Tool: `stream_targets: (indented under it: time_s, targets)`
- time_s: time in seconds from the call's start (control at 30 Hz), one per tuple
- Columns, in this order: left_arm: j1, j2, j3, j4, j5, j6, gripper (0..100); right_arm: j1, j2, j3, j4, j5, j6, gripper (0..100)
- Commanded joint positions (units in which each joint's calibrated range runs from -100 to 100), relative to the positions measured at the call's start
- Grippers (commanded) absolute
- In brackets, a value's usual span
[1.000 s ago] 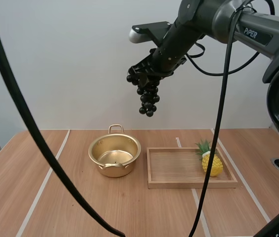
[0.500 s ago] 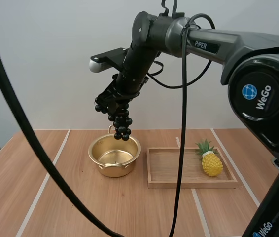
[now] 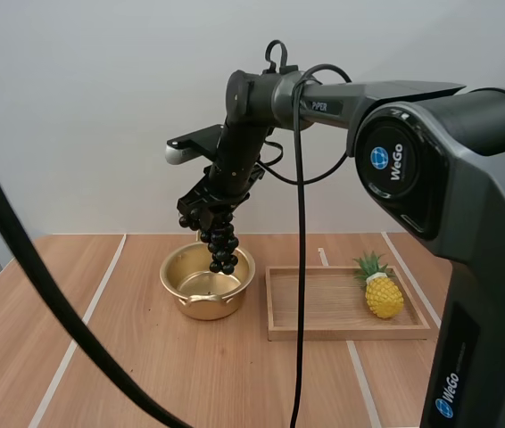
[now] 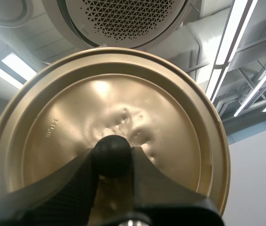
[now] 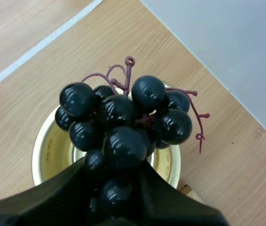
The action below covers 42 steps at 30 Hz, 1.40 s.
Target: Open the pot, put the grape inside, and close it
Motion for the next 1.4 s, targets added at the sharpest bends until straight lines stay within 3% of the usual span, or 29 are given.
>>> stream_targets:
  time_s: [0.0, 1.0, 1.37]
  targets:
    - [0.09, -0.48, -0.27, 0.27, -1.38, -0.23, 0, 0.13, 1.31, -0.55, -0.31, -0.72, 0.21, 0]
    - [0.09, -0.48, -0.27, 3.09, 2.59, -0.23, 0, 0.63, 20.06, -0.55, 1.41, -0.20, 0.21, 0]
    - [0.09, -0.48, -0.27, 3.92, 4.26, -0.23, 0, 0.63, 21.39, -0.55, 1.41, 0.35, 0.21, 0]
